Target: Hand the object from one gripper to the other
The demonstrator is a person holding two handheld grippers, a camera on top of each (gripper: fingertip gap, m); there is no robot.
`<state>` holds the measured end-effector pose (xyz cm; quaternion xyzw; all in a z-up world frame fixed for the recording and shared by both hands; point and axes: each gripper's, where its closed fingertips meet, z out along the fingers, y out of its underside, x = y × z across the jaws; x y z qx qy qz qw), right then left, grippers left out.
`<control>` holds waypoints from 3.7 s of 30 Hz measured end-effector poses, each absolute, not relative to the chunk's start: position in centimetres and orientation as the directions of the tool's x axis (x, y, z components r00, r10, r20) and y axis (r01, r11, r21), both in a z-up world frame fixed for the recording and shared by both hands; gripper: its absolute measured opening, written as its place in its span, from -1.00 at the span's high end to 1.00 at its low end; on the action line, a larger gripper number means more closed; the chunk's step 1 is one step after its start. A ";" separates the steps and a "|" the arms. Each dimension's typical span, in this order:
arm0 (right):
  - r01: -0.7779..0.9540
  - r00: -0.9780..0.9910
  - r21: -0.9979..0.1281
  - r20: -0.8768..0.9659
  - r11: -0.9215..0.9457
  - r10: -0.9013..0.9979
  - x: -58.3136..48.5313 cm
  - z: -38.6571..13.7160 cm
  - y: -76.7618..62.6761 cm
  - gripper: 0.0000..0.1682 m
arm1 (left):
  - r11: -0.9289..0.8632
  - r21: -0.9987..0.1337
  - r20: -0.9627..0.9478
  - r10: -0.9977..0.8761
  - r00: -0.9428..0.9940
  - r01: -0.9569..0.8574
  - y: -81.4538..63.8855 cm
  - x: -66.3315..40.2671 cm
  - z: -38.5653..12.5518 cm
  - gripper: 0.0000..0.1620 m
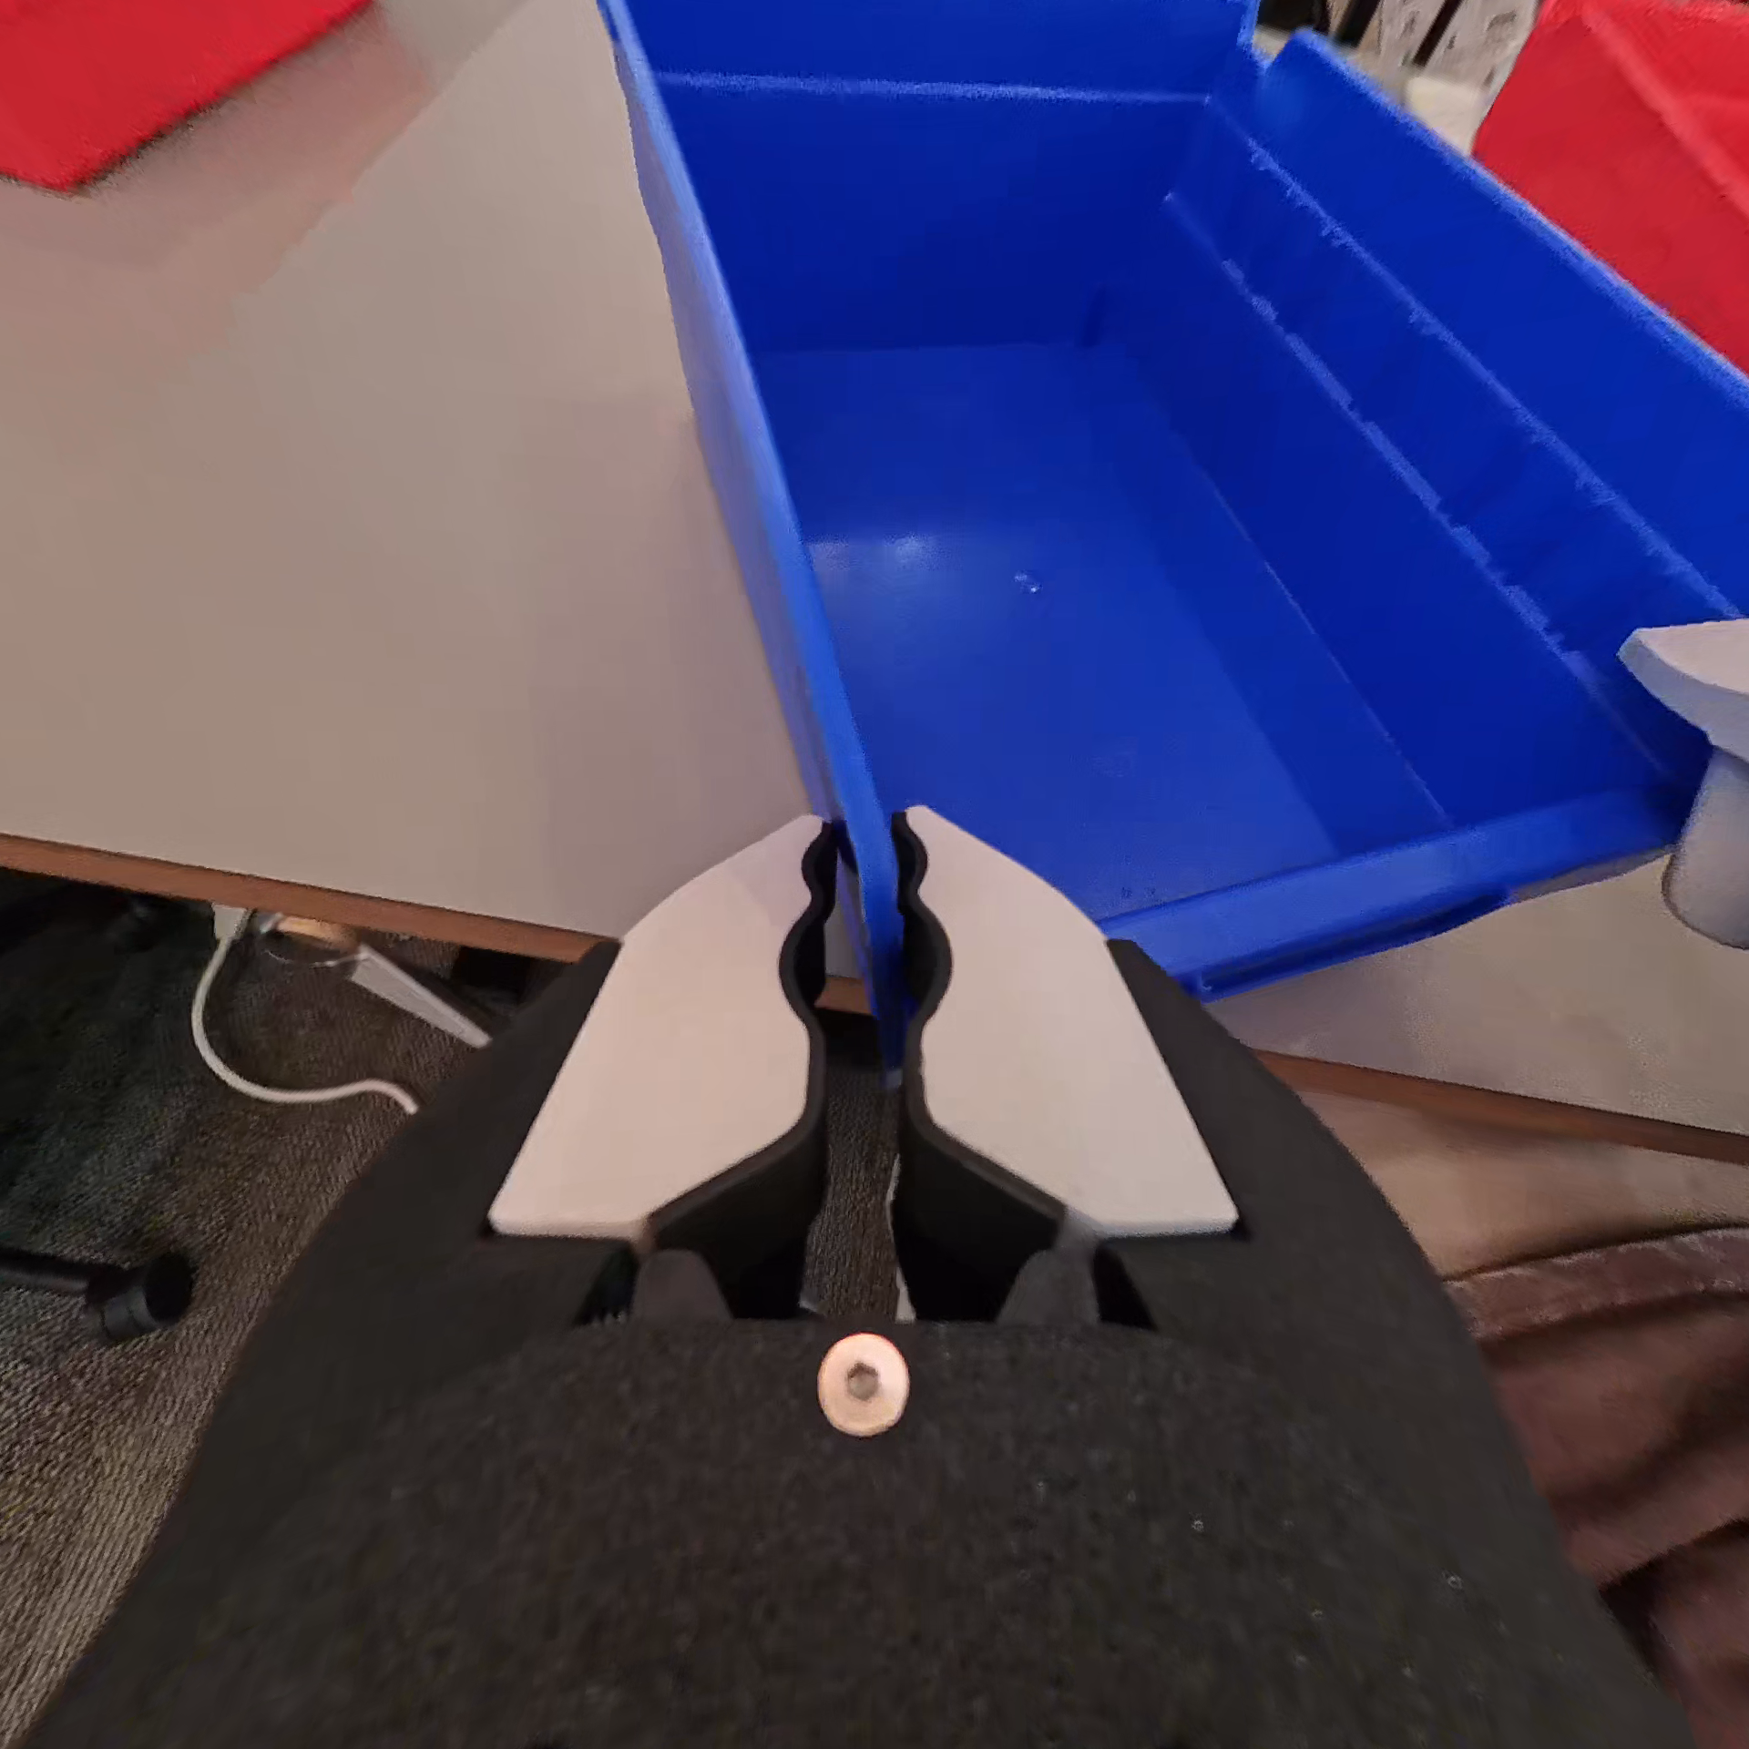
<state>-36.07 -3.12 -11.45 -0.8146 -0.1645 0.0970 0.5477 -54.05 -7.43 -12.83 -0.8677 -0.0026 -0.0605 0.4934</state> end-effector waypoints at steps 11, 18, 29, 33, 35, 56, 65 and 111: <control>0.128 0.974 -0.991 0.119 -0.036 0.191 -24.0 5.2 -2.8 0.95 | -0.243 -0.968 0.004 -0.266 0.964 -0.063 -3.1 -42.5 2.5 0.87; 0.073 0.995 -0.997 0.074 -0.017 -0.064 -4.1 8.9 -2.3 0.95 | -0.167 -0.965 -0.099 -0.489 0.867 -0.204 1.7 -22.4 6.7 0.87; -0.105 0.975 -0.958 -0.046 -0.265 -0.219 23.9 -6.3 -4.0 0.96 | -0.259 -0.879 -0.128 -0.679 0.723 -0.399 1.5 6.1 -7.6 0.85; -0.113 0.970 -0.949 -0.041 -0.295 -0.242 26.5 -9.0 -4.0 0.96 | -0.286 -0.884 -0.098 -0.658 0.746 -0.368 1.3 8.5 -10.6 0.87; -0.121 0.974 -0.940 -0.050 -0.318 -0.222 26.5 -10.2 -3.5 0.96 | -0.308 -0.880 -0.083 -0.648 0.757 -0.361 1.4 8.5 -11.6 0.85; 0.268 0.934 -0.941 0.307 -0.208 -0.181 22.0 -5.1 -4.9 0.51 | -0.387 -0.919 0.294 -0.805 0.515 -0.081 -2.4 -8.8 -1.7 0.29; 0.016 0.955 -0.991 -0.024 -0.130 0.295 -4.7 -6.1 0.7 0.12 | -0.427 -0.887 0.060 -0.484 0.873 -0.177 8.2 -25.8 -10.0 0.18; -0.001 0.934 -0.895 -0.160 -0.447 0.319 -31.5 -11.9 9.9 0.81 | -0.450 -0.885 0.199 -0.135 0.971 0.119 15.9 -50.5 -11.1 0.62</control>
